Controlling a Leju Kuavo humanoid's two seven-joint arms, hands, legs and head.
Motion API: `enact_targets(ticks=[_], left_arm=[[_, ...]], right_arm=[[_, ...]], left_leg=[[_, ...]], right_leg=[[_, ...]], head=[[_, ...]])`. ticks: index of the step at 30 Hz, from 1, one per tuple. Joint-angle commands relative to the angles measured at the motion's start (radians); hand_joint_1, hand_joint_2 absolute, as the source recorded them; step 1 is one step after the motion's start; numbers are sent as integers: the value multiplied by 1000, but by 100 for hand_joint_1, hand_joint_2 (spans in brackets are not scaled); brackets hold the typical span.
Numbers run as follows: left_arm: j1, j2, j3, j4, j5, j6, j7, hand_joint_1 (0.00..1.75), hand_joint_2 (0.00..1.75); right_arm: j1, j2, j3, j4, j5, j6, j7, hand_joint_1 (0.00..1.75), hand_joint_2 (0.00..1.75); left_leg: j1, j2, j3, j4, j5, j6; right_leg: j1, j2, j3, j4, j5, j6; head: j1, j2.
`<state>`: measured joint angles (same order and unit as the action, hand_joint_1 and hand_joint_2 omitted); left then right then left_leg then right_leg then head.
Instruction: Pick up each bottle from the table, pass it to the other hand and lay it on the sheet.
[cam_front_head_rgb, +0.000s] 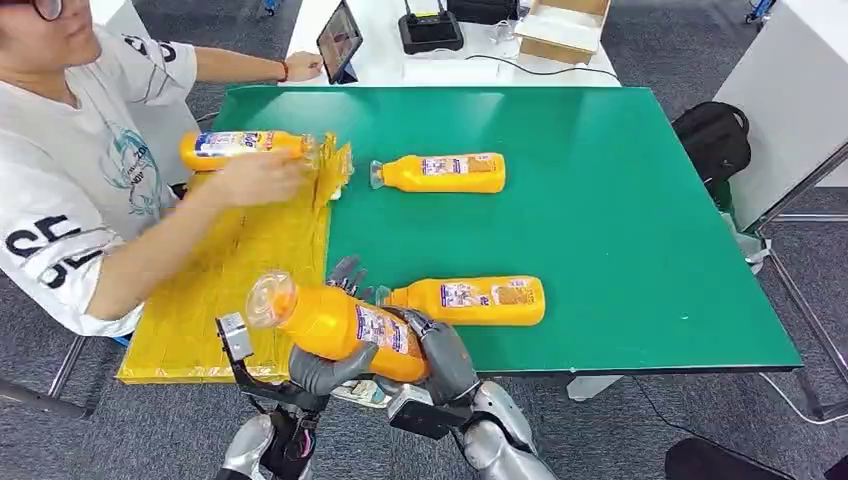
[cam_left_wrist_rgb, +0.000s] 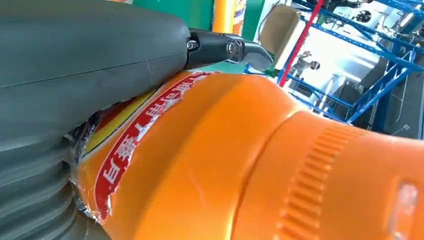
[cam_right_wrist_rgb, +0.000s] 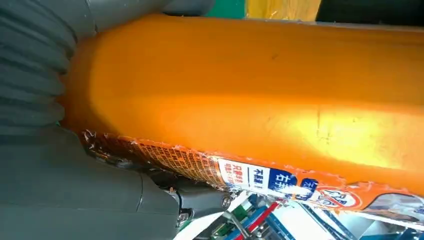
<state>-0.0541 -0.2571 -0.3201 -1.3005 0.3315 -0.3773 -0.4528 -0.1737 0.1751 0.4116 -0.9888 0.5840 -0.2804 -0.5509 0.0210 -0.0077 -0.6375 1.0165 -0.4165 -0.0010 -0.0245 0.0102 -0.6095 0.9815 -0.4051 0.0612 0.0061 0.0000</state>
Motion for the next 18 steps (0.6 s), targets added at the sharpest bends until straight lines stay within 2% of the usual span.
enact_targets(ticks=[1, 7, 9, 10, 11, 18], left_arm=[[-47, -10, -9, 40, 4, -11, 3, 0, 175], [-54, -12, -7, 42, 52, -33, 13, 0, 175], [-61, 9, -40, 40, -55, 24, -25, 0, 175], [-62, 12, -53, 44, -96, 42, -39, 124, 175], [-64, 16, -64, 53, -118, 47, -36, 175, 175], [-70, 12, -89, 70, -255, 131, -83, 175, 175]], right_arm=[[-18, -25, 49, 105, 13, 13, 10, 175, 175], [-30, -25, 55, 120, 24, 19, 23, 175, 175], [-35, -20, 56, 122, 27, 18, 23, 175, 175], [-37, -18, 56, 118, 29, 13, 24, 175, 175], [-38, -17, 56, 114, 29, 13, 27, 175, 175], [-50, -9, 52, 80, 19, 10, 36, 175, 175]], left_leg=[[1, -1, 5, -1, -1, 1], [0, -2, 5, -1, -1, 1], [0, -2, 5, -1, -1, 1], [1, -2, 4, -1, -1, 1], [0, -2, 3, -1, 0, 1], [0, -1, 5, -1, -2, 1]], right_leg=[[1, -3, 6, -2, -1, -3], [1, -3, 6, -1, -2, -3], [1, -3, 6, -1, -2, -3], [1, -3, 5, -1, -1, -3], [1, -3, 3, -1, -1, -2], [1, -2, 6, -1, -2, -3]], head=[[0, 0], [0, 0], [0, 0], [0, 0], [0, 0], [0, 0]])
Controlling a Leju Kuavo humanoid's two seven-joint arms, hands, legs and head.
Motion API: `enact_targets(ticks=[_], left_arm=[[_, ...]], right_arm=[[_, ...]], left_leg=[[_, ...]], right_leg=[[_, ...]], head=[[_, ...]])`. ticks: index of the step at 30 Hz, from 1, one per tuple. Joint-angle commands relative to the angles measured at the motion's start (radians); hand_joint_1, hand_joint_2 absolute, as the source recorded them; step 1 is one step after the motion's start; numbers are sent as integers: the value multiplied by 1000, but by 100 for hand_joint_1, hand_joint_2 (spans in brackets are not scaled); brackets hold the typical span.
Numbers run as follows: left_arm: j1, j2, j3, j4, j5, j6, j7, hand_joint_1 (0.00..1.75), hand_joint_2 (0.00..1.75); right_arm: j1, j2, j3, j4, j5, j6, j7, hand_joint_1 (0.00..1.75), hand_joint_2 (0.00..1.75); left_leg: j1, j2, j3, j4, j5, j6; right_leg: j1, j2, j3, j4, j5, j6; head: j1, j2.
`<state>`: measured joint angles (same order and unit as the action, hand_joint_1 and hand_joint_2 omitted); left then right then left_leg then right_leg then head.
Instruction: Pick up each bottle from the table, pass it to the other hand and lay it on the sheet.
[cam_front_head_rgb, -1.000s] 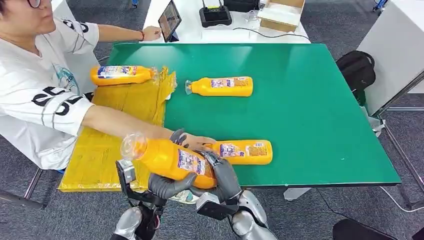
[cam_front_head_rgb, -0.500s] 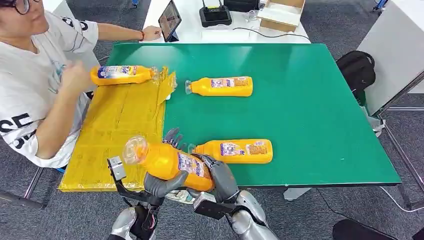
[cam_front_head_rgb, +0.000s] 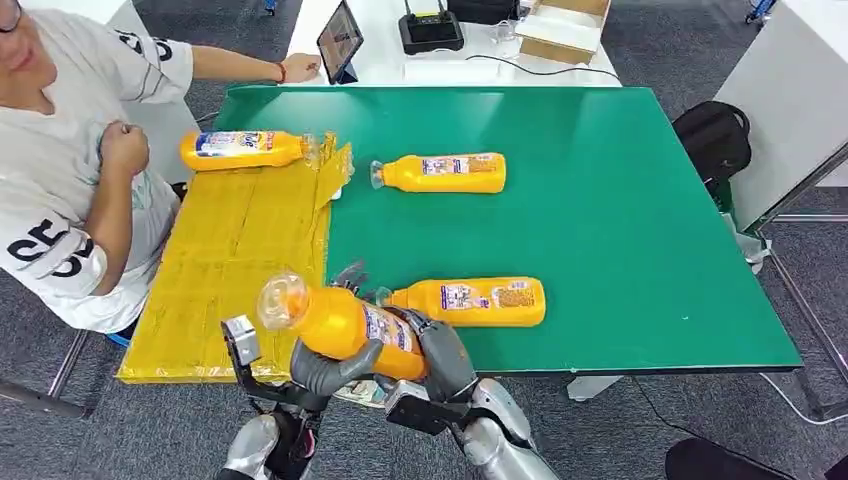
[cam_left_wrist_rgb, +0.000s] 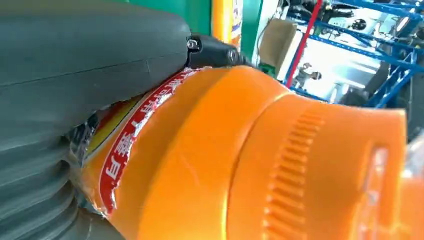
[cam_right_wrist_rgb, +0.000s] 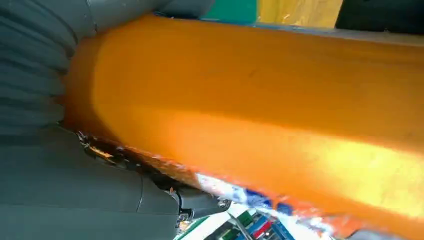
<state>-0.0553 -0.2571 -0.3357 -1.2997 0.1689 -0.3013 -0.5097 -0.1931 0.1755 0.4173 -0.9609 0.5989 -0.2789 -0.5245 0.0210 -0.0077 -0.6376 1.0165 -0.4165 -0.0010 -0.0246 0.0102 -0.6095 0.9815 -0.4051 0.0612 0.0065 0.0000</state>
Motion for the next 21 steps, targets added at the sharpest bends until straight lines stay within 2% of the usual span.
enact_targets(ticks=[1, 6, 18, 19, 20, 21], left_arm=[[-69, 10, -72, 67, -116, 76, -35, 175, 175], [-69, 10, -72, 67, -116, 76, -35, 175, 175], [-73, -1, -50, 71, -119, 96, -28, 175, 175], [-73, -4, -43, 71, -109, 96, -23, 175, 175], [-74, -7, -34, 69, -92, 95, -16, 175, 175], [-77, -8, -27, 68, -84, 100, -12, 175, 175]], right_arm=[[-31, -8, 48, 50, 3, 9, 9, 175, 175], [-31, -8, 48, 50, 3, 9, 9, 175, 175], [-31, -2, 52, 44, -8, 2, -1, 175, 175], [-28, -1, 52, 40, -13, 3, -3, 136, 175], [-26, 2, 53, 35, -21, 9, -3, 0, 175], [-25, 3, 56, 30, -24, 15, -3, 0, 175]], left_leg=[[1, -1, 4, -1, -1, 1], [0, 0, 1, -1, 0, 0], [1, 0, 7, -1, -2, 1], [0, 0, 4, -1, -1, 1], [1, 0, 7, -1, -2, 1], [0, 0, 4, -1, -1, 1]], right_leg=[[1, -2, 5, -1, -2, -3], [1, -1, 1, -1, 0, -1], [1, -2, 7, -1, -2, -4], [1, -2, 5, -1, -1, -3], [1, -2, 7, -1, -2, -4], [1, -2, 5, -1, -1, -3]], head=[[0, 0], [0, 0], [0, 0], [0, 0], [0, 0], [0, 0]])
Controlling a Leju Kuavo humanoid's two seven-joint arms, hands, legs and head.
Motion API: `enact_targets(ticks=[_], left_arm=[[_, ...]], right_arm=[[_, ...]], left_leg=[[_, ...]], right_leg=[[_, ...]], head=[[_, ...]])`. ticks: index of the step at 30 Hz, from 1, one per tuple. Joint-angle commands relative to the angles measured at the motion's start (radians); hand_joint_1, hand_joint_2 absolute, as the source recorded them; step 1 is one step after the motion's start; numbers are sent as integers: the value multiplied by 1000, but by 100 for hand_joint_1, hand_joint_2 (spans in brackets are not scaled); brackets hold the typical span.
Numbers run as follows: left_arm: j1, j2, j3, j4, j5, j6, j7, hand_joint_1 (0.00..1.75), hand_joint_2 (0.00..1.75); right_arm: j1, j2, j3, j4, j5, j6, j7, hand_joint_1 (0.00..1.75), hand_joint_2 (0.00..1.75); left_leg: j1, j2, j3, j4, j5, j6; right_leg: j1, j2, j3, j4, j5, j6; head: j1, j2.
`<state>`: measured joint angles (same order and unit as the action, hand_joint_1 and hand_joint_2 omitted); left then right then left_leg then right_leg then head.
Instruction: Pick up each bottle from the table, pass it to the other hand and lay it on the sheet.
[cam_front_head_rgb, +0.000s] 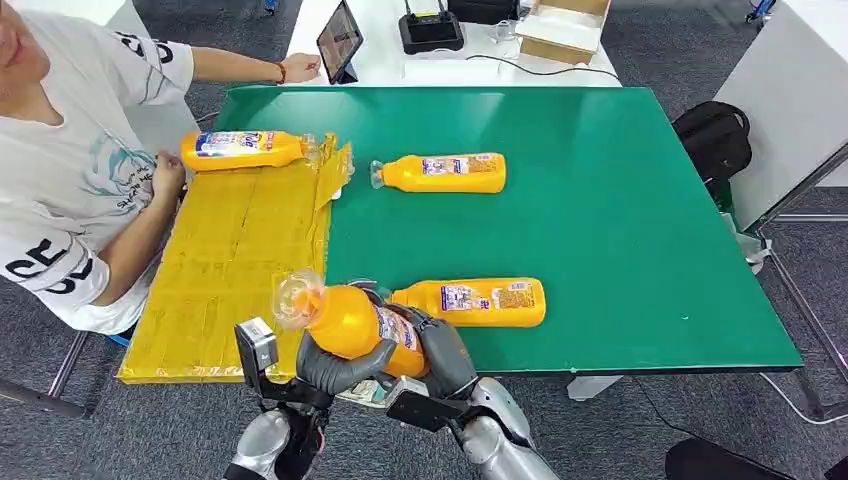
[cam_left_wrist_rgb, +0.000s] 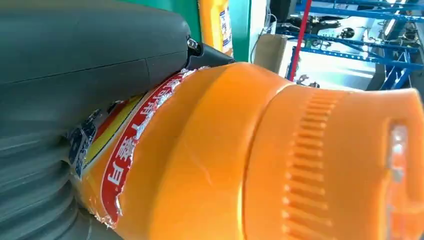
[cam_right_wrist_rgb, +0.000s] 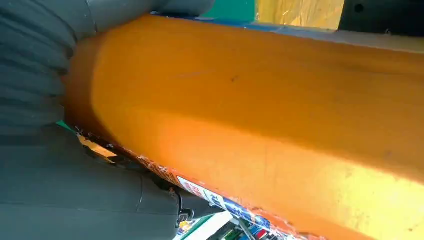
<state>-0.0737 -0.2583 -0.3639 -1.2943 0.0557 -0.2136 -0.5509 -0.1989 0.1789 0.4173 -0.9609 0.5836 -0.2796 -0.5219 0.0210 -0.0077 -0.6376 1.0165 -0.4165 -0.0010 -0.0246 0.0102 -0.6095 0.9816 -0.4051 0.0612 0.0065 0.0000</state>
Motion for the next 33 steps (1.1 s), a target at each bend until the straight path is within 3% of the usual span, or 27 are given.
enact_targets(ticks=[1, 6, 14, 15, 18, 22, 28, 30, 33], left_arm=[[-63, -9, 14, 61, 38, 24, 33, 175, 175], [-158, -5, 141, 28, 63, 177, 19, 175, 175], [-184, -1, 167, 25, 64, 205, 13, 175, 175], [-394, 36, 360, 174, 104, 341, -9, 175, 175], [-437, 48, 386, 217, 73, 401, -51, 175, 175], [-482, 112, 365, 310, -213, 681, -140, 175, 175], [-506, 137, 367, 369, -269, 698, -135, 175, 175], [-557, 180, 301, 505, -524, 868, -65, 175, 175], [-636, 238, 291, 689, -968, 912, 71, 175, 175]], right_arm=[[-18, 1, 57, 24, -14, 18, -5, 0, 0], [-14, 3, 63, -65, -66, 45, -25, 0, 0], [-17, 2, 67, -79, -74, 54, -27, 0, 0], [-54, -4, 103, -96, -129, 59, -47, 0, 0], [-52, -10, 104, -115, -152, 35, -67, 0, 0], [-34, -1, 71, -177, -182, -26, -97, 0, 0], [-23, 0, 64, -210, -189, -40, -102, 0, 0], [-7, 11, 44, -238, -215, -83, -134, 0, 0], [5, 12, 45, -297, -252, -106, -162, 0, 0]], left_leg=[[1, 0, 3, -1, -1, 1], [1, 0, 3, 1, -1, 1], [1, 0, 4, 1, -2, 1], [1, 0, 1, 1, 0, 0], [1, 0, 4, 0, 1, 0], [0, 0, 4, -1, 1, 0], [1, 0, 5, -1, 1, 0], [1, 0, 2, -1, 2, -1], [1, -1, 2, 0, 2, -1]], right_leg=[[1, -1, 4, -1, -1, -2], [1, -1, 3, 1, -1, -3], [2, -1, 4, 1, -2, -4], [1, -1, 1, 1, -1, -3], [2, -3, 4, 1, 0, -4], [1, -2, 4, 1, -1, -3], [1, -2, 5, 1, -1, -4], [1, -2, 2, 0, 0, -2], [1, -3, 2, 1, 0, -2]], head=[[0, 0], [0, 0], [0, 0], [0, 0], [0, 0], [0, 0], [0, 0], [0, 0], [1, 0]])
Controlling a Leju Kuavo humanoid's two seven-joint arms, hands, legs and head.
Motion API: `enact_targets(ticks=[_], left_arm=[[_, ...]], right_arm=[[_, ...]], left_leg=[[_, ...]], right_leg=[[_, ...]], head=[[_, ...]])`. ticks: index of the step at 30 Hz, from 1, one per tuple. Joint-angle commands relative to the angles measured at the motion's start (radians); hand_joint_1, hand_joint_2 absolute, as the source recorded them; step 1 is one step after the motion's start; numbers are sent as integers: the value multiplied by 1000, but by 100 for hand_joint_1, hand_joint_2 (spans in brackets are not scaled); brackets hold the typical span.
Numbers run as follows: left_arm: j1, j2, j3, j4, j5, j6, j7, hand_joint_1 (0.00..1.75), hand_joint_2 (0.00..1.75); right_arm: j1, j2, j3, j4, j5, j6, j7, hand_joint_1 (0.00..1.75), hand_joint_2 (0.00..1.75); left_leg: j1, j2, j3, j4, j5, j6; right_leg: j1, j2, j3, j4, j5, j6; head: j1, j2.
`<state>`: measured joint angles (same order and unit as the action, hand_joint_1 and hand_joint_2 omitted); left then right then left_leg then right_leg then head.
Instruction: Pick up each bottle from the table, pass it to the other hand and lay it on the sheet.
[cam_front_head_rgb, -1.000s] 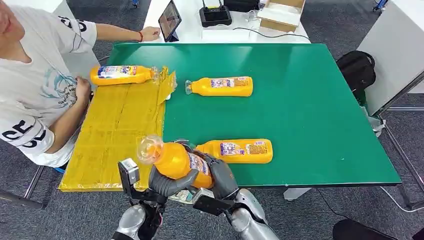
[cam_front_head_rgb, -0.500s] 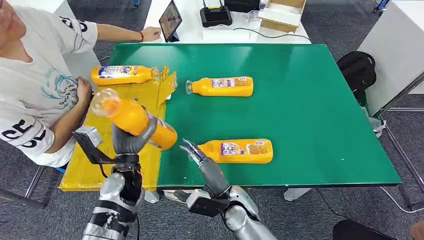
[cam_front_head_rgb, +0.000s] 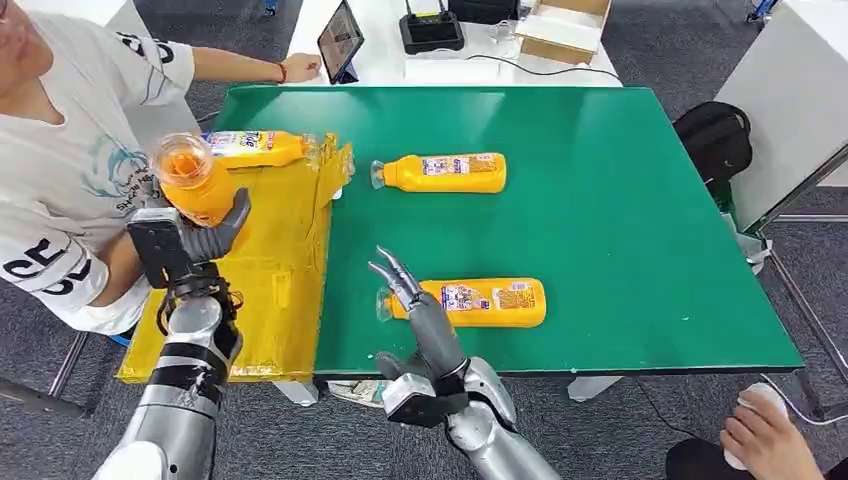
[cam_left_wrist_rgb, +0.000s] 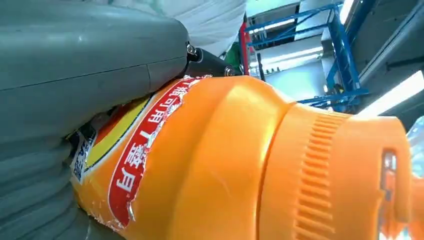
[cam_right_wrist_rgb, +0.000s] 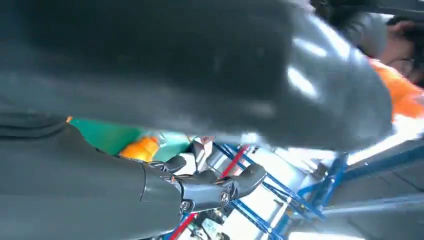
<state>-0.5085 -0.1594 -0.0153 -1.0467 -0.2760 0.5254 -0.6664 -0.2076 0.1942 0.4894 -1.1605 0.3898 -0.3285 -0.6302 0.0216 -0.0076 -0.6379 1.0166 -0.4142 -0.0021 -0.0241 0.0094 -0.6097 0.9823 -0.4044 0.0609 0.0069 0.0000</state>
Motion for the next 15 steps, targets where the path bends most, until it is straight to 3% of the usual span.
enact_targets(ticks=[1, 4, 10, 15], left_arm=[[-211, 154, -44, 482, -749, 173, 223, 175, 175], [-220, 175, -30, 546, -930, 173, 288, 175, 175], [-244, 183, -53, 648, -997, 171, 318, 175, 175], [-257, 198, -94, 714, -1075, 53, 365, 175, 175]], right_arm=[[18, -1, -26, -118, -66, -68, -65, 0, 0], [30, -2, -16, -157, -74, -102, -68, 0, 0], [29, -2, -16, -156, -106, -102, -68, 0, 0], [28, 0, -15, -162, -119, -102, -68, 0, 0]], left_leg=[[0, 0, 5, -1, -1, 1], [0, 2, 4, -1, -1, 0], [0, 2, 5, 0, -2, 1], [0, 2, 2, 0, 0, 1]], right_leg=[[1, -2, 5, 0, -1, -3], [0, 0, 3, 0, -1, -2], [1, 0, 5, 0, -2, -3], [0, 1, 2, 0, 0, -2]], head=[[0, 0], [0, 0], [0, 0], [0, 0]])
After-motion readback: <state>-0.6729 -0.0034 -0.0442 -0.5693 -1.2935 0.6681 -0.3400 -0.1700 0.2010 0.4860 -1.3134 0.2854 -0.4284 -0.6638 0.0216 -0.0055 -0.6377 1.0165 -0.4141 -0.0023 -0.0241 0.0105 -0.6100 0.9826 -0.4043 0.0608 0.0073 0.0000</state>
